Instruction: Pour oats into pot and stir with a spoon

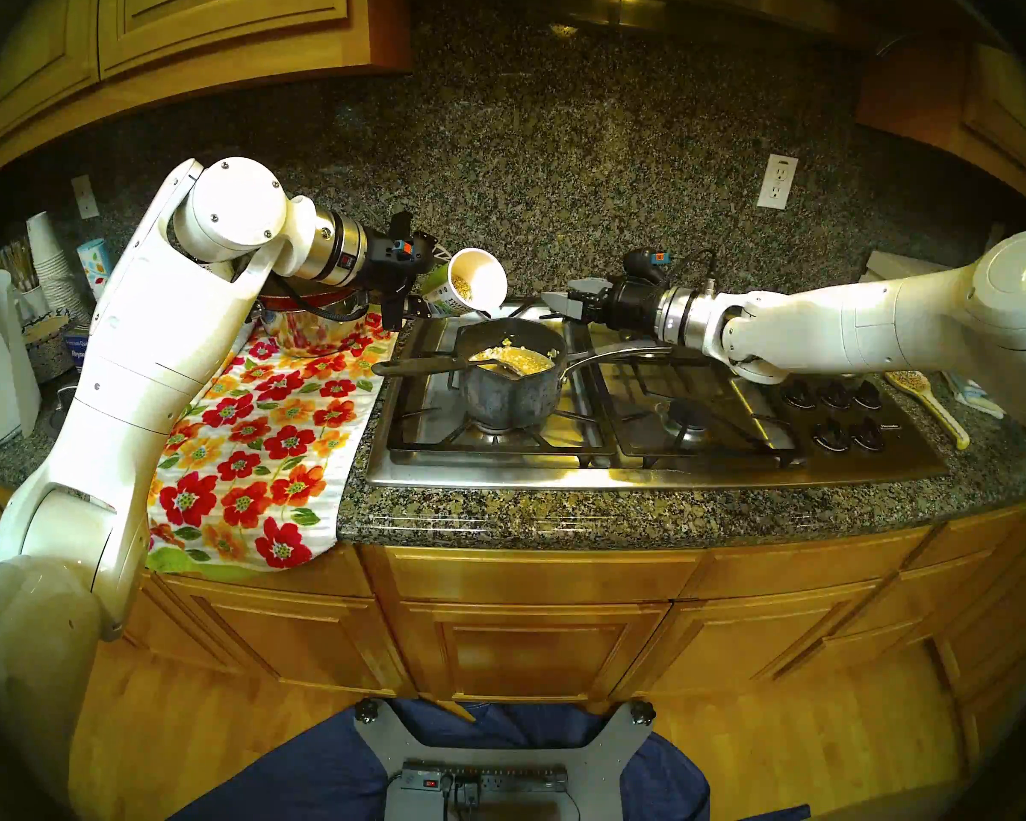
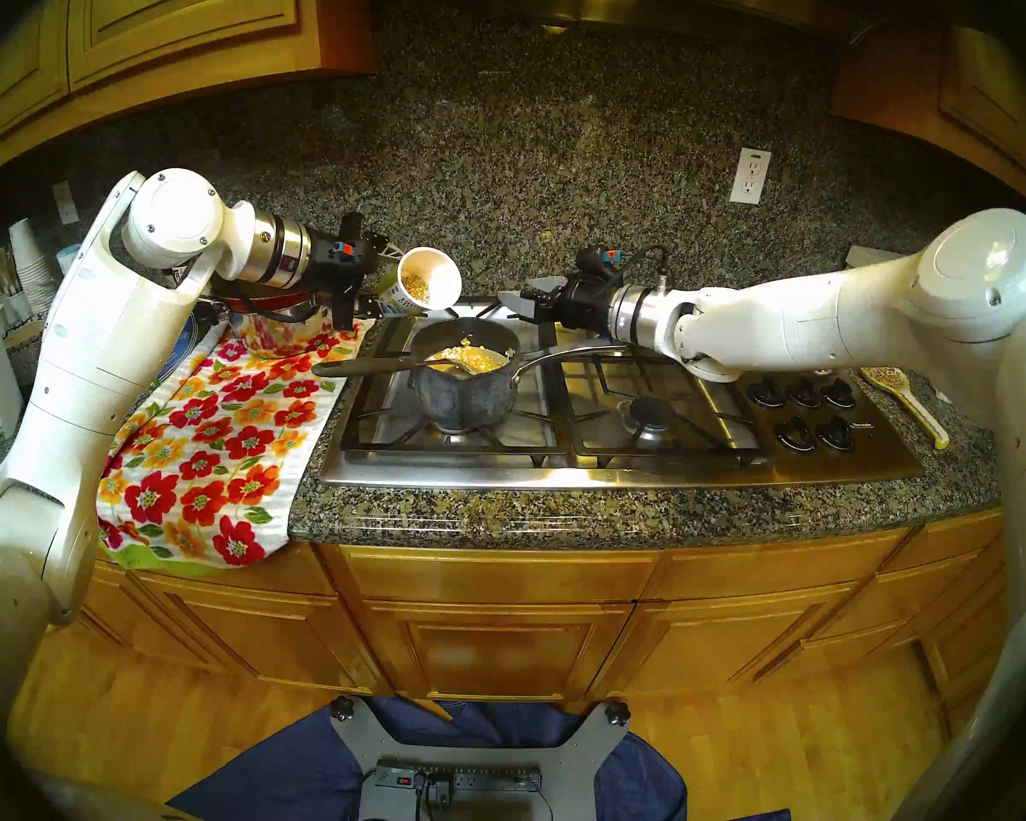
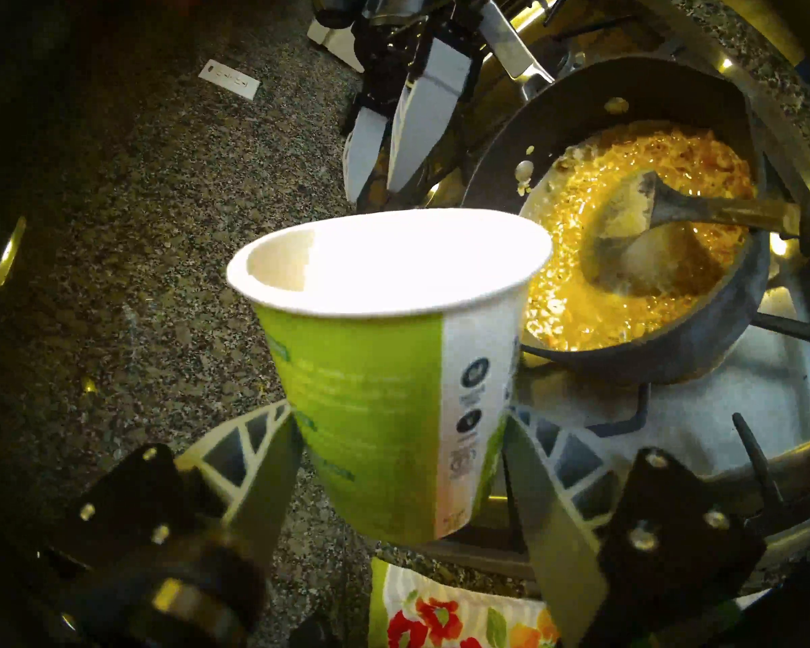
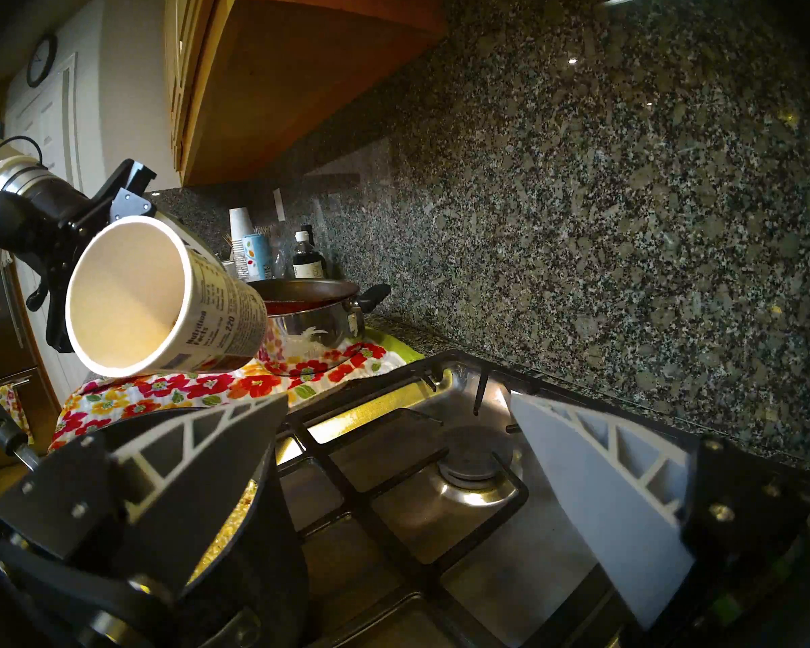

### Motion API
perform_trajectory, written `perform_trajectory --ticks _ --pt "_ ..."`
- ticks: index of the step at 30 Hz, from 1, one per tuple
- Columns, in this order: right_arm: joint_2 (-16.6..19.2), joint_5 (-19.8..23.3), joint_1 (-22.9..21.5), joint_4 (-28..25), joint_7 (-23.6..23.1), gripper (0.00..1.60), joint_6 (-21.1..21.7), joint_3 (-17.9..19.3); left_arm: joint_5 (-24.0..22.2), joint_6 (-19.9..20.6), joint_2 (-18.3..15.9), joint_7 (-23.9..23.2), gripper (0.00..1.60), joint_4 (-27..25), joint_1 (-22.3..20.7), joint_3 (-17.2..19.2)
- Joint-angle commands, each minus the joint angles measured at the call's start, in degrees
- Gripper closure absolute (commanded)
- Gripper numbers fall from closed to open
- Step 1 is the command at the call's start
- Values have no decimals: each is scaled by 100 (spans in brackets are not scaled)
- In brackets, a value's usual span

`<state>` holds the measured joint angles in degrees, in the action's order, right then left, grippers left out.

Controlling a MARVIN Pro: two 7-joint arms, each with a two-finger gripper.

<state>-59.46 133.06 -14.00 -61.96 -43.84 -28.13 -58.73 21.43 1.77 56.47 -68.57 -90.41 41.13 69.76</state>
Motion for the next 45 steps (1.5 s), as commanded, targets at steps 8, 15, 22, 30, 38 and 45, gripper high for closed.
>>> perform_trajectory --ticks 8,15,22,30,38,45 --pt "-1 8 -184 34 -13 0 -23 80 732 -334 -145 976 88 -946 562 19" --pt "-1 9 -184 35 -14 0 -23 79 1109 -464 -184 1371 90 -1108 755 6" --pt "-2 9 -183 36 -14 0 -23 79 1414 -616 -230 1717 94 -1217 903 8" --pt "-1 9 -186 33 -13 0 -23 78 1646 -686 -332 2055 92 -1478 1280 20" --pt "-2 10 -185 34 -14 0 -24 77 1884 -799 -382 2300 92 -1597 1443 26" --pt "-3 11 -184 35 -15 0 -24 77 2178 -894 -417 2597 90 -1685 1540 21"
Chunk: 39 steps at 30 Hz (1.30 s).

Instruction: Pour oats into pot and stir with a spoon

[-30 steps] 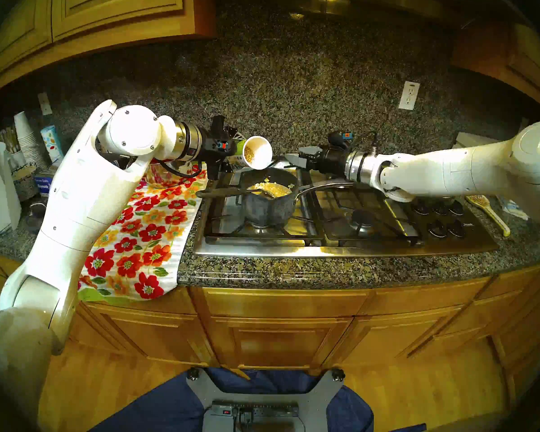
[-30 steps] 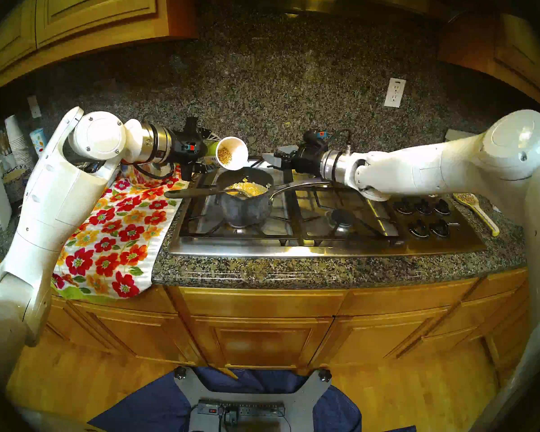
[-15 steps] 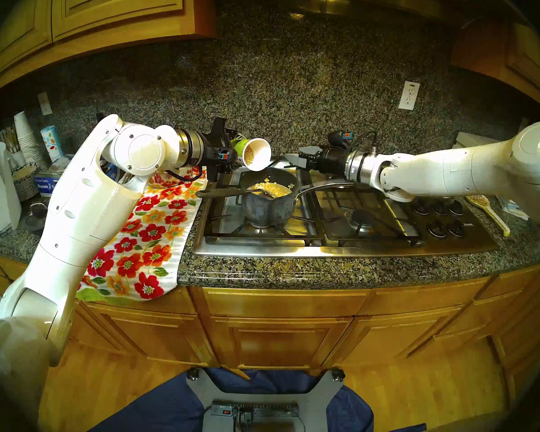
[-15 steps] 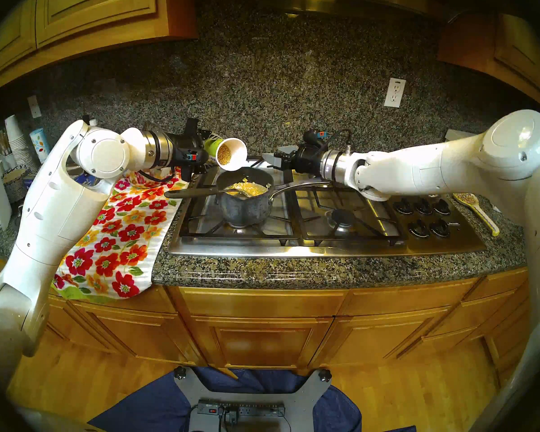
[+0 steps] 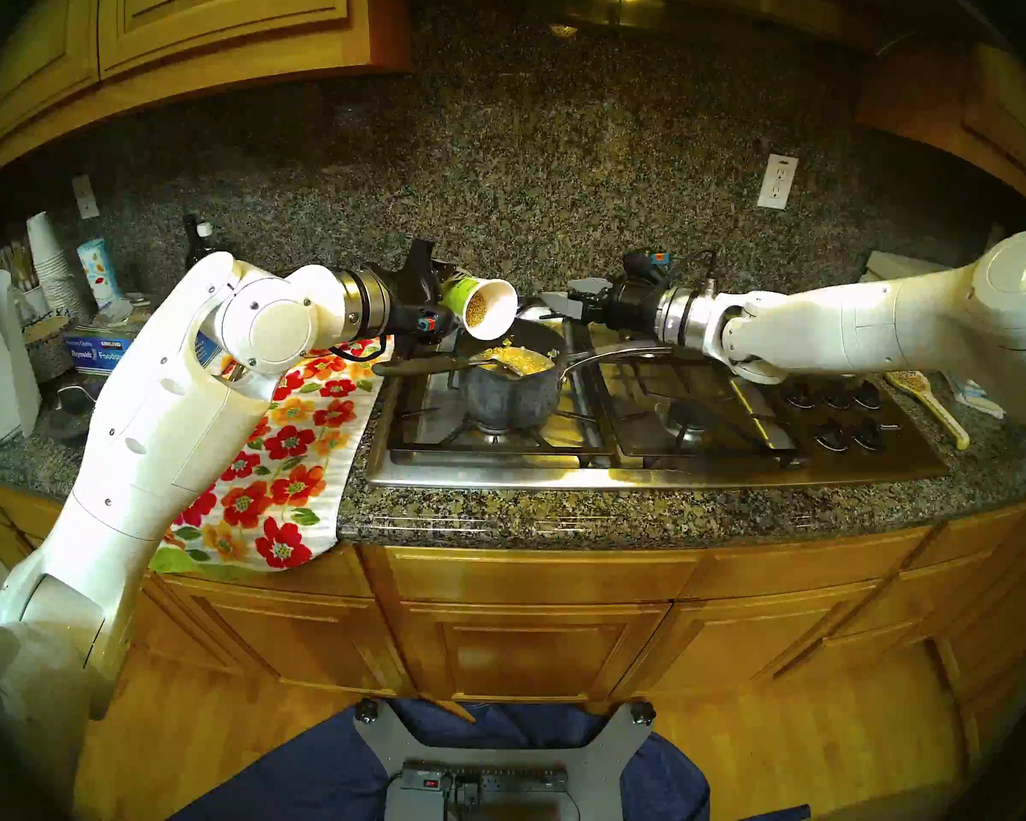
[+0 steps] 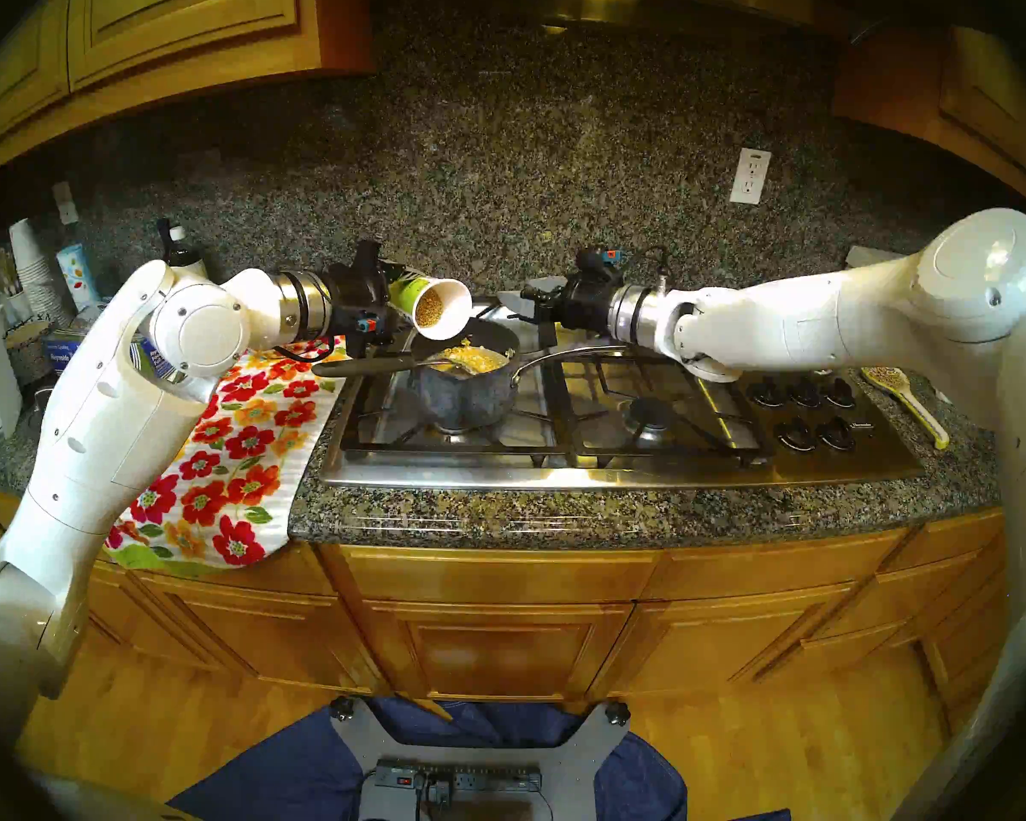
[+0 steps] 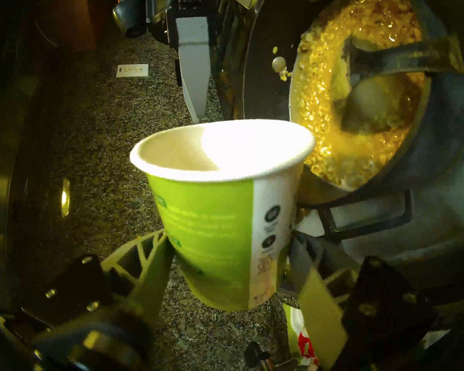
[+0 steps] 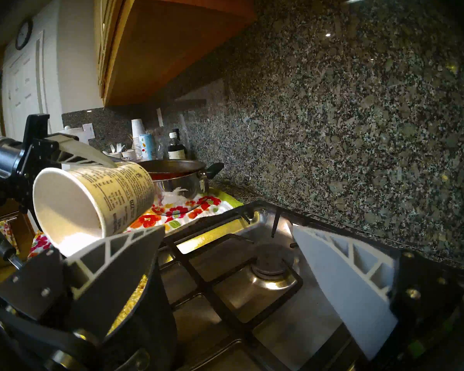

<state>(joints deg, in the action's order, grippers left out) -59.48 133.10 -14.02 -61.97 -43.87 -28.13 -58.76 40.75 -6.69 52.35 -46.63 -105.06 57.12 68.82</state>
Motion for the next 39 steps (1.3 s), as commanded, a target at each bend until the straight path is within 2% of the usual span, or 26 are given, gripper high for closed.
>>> perform_trajectory --ticks 1,18,39 --pt "0 7 -183 36 -13 0 -24 80 273 -58 -6 432 90 -227 -46 118" --pt "0 8 -184 35 -13 0 -24 78 1104 -288 -174 1363 90 -539 454 84" --pt "-1 11 -184 36 -15 0 -24 77 2194 -444 -223 2437 90 -560 743 -51"
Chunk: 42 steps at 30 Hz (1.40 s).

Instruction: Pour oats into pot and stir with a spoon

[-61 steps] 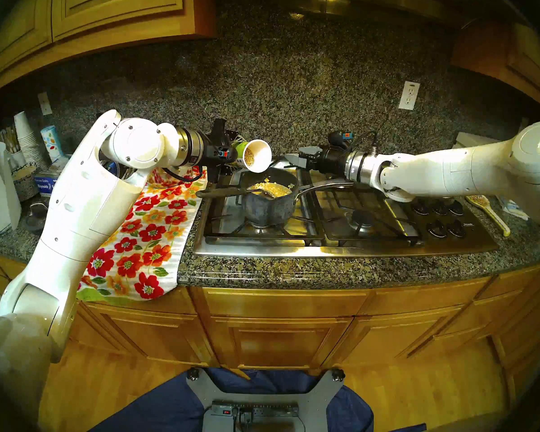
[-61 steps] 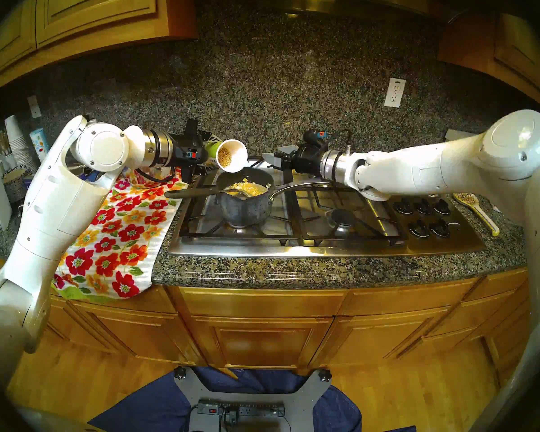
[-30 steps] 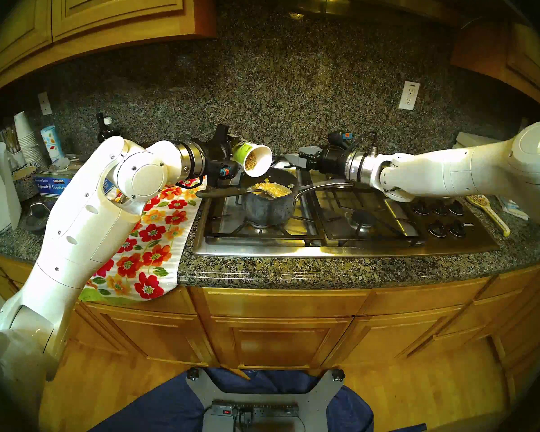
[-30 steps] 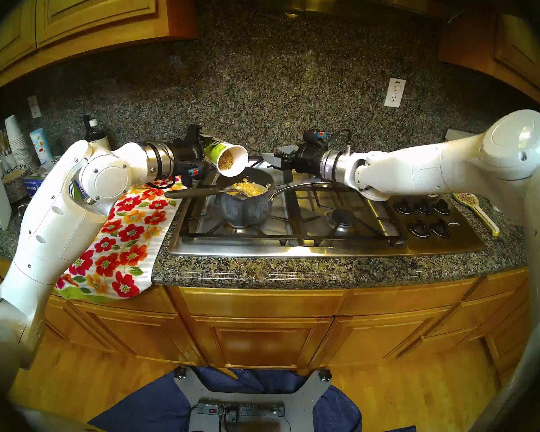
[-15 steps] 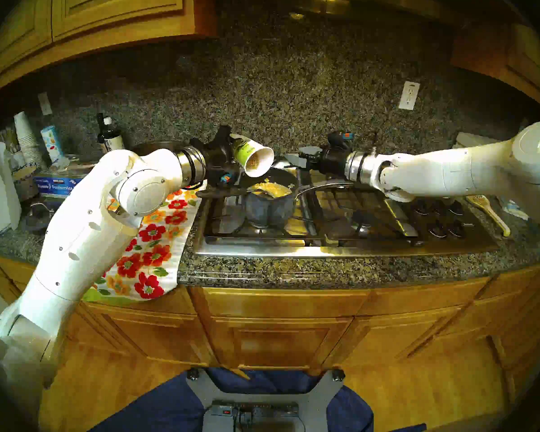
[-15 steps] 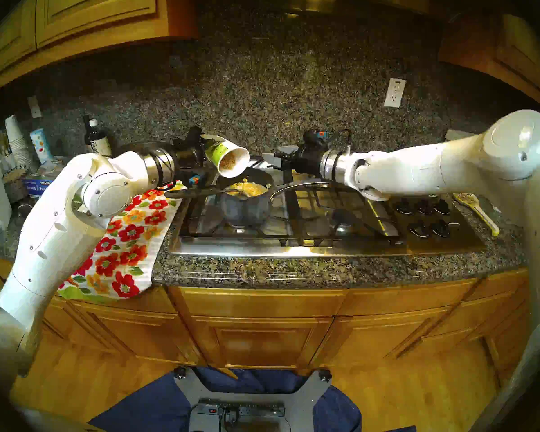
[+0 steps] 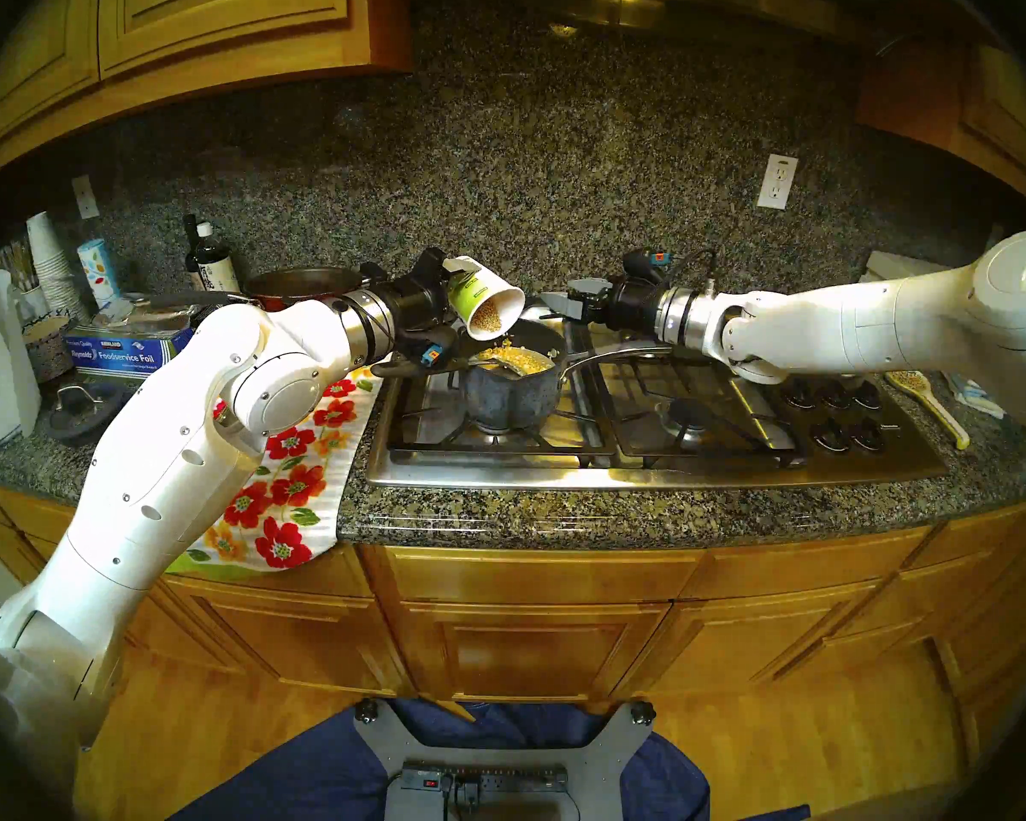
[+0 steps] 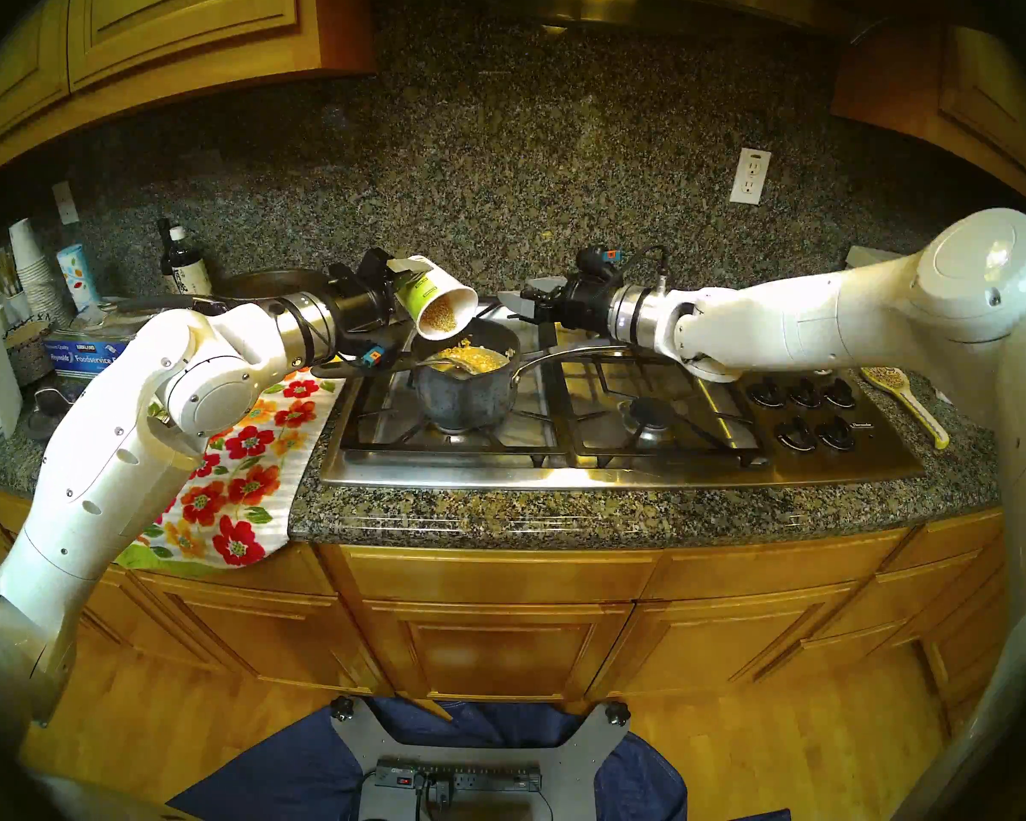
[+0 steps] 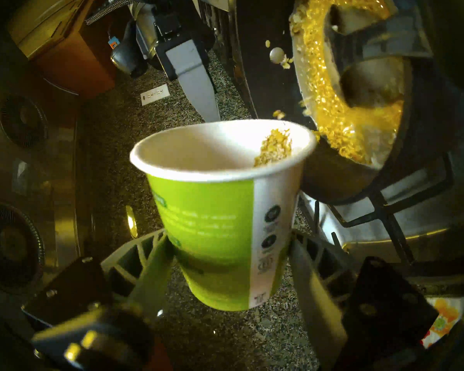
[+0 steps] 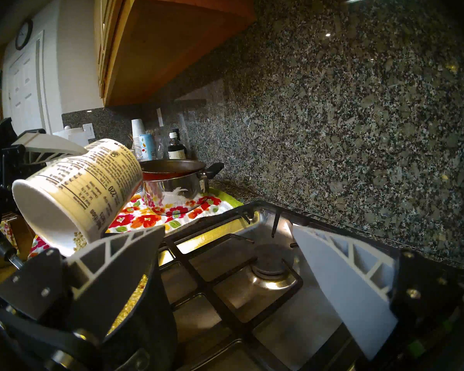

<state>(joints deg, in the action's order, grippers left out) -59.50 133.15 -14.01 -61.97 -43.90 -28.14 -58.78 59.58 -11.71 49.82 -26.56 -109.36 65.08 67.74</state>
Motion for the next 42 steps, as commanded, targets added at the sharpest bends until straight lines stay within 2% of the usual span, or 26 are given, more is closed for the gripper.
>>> perform_trajectory --ticks 1,9,30,42 --pt "0 6 -185 35 -12 0 -24 79 311 59 29 430 90 -131 -53 56" --pt "0 6 -186 35 -12 0 -24 78 717 69 6 851 87 -88 51 -7" --pt "0 7 -187 34 -12 0 -24 77 1395 74 -1 1623 87 57 201 -109" --pt "0 7 -187 34 -12 0 -24 77 1968 156 -35 2254 86 191 318 -192"
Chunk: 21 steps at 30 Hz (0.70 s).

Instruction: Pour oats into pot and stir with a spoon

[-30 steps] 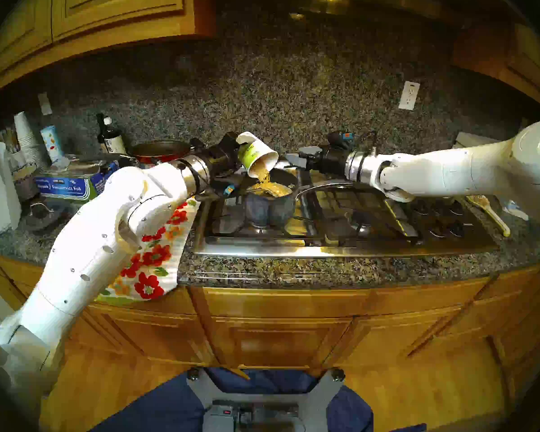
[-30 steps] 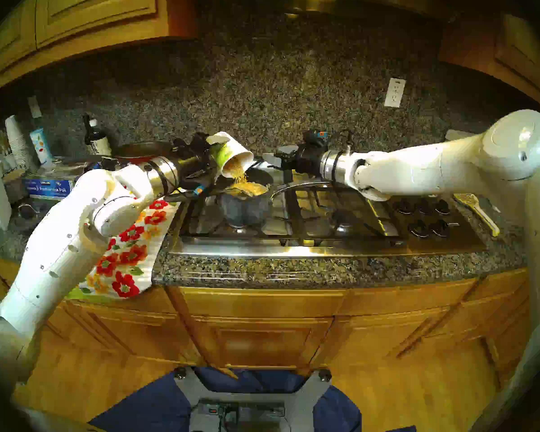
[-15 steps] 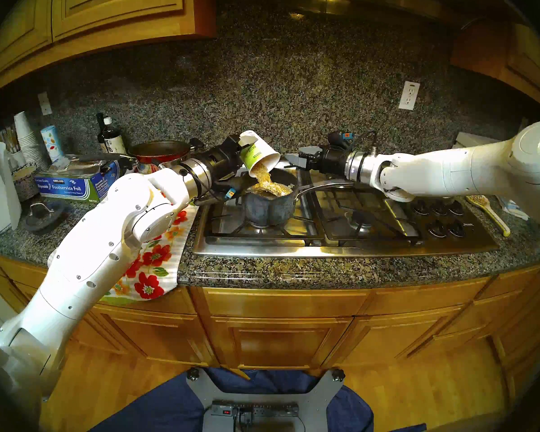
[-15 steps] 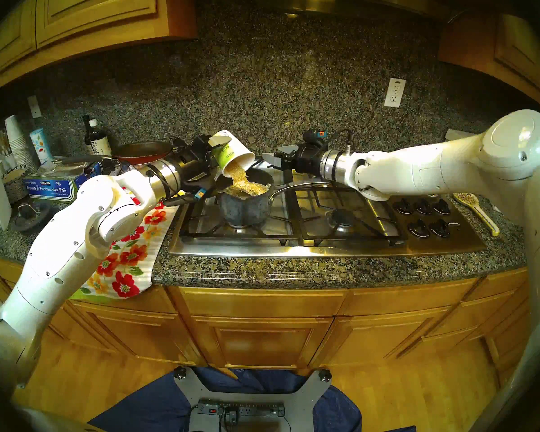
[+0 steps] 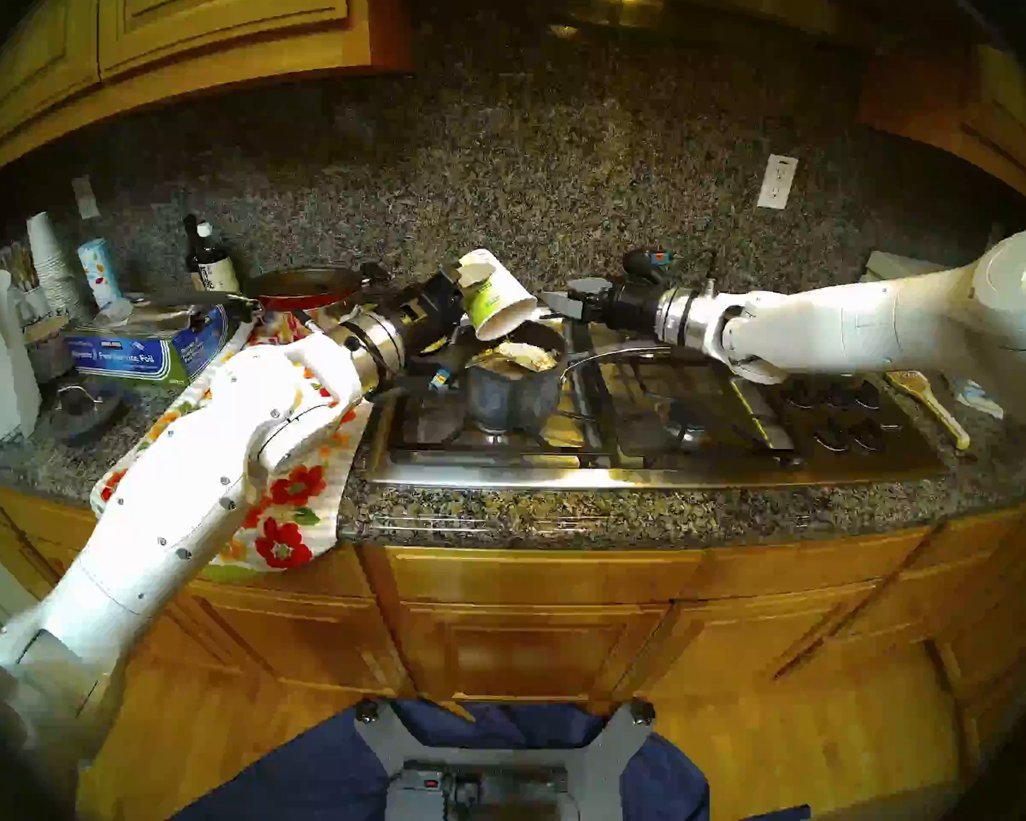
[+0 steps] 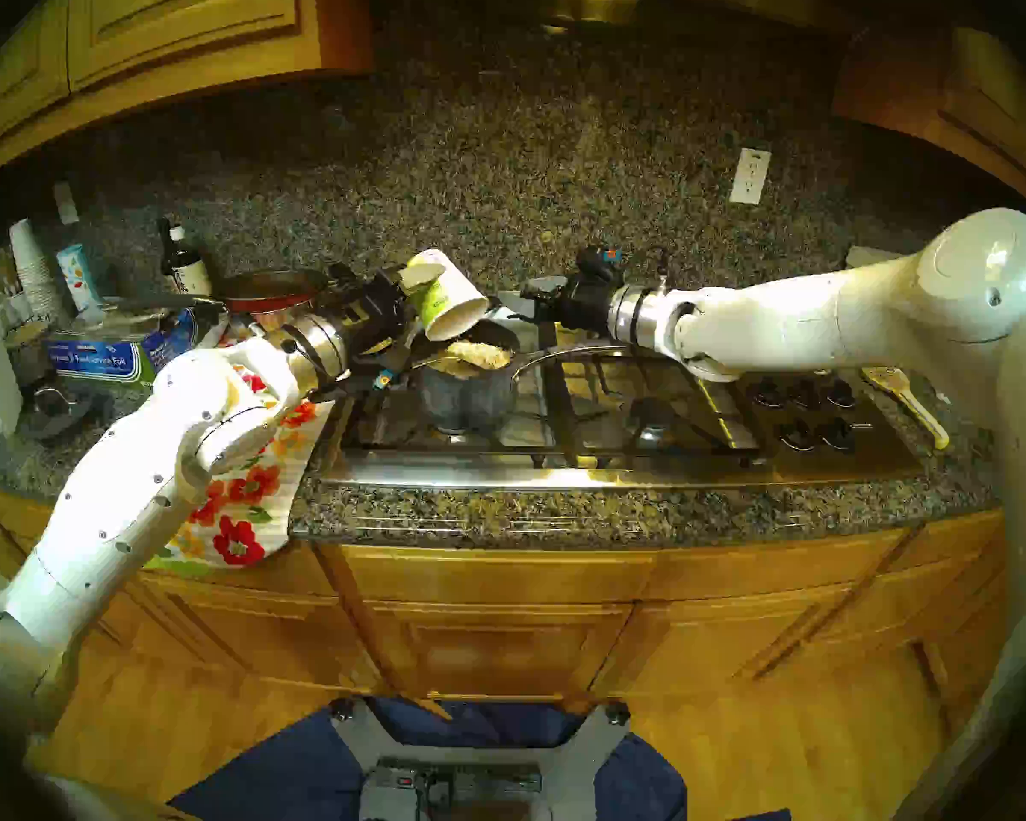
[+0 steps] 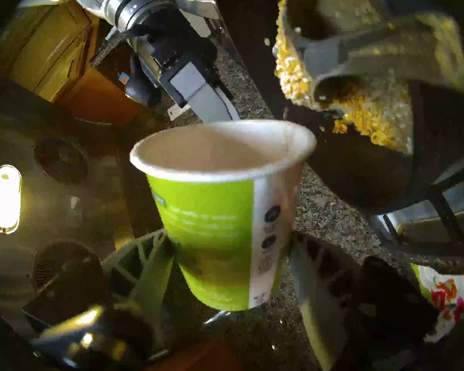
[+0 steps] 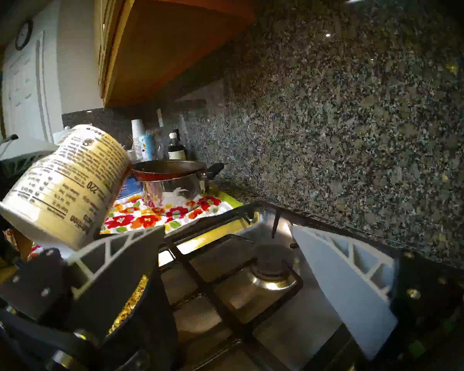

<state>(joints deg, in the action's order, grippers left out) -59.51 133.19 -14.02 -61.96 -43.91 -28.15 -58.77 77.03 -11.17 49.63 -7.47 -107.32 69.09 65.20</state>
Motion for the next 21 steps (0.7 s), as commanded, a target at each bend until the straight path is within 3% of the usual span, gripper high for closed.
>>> perform_trajectory --ticks 1,9,14,21 --pt "1 3 -186 33 -11 0 -23 76 196 89 -10 332 86 -6 -74 66" --pt "0 4 -185 34 -12 0 -24 76 107 11 -7 232 85 -13 -78 117" --pt "-2 7 -179 40 -13 0 -24 77 -169 -92 72 -63 85 -7 -315 238" --pt "-6 10 -168 48 -13 0 -26 77 -186 -140 264 -265 86 33 -695 512"
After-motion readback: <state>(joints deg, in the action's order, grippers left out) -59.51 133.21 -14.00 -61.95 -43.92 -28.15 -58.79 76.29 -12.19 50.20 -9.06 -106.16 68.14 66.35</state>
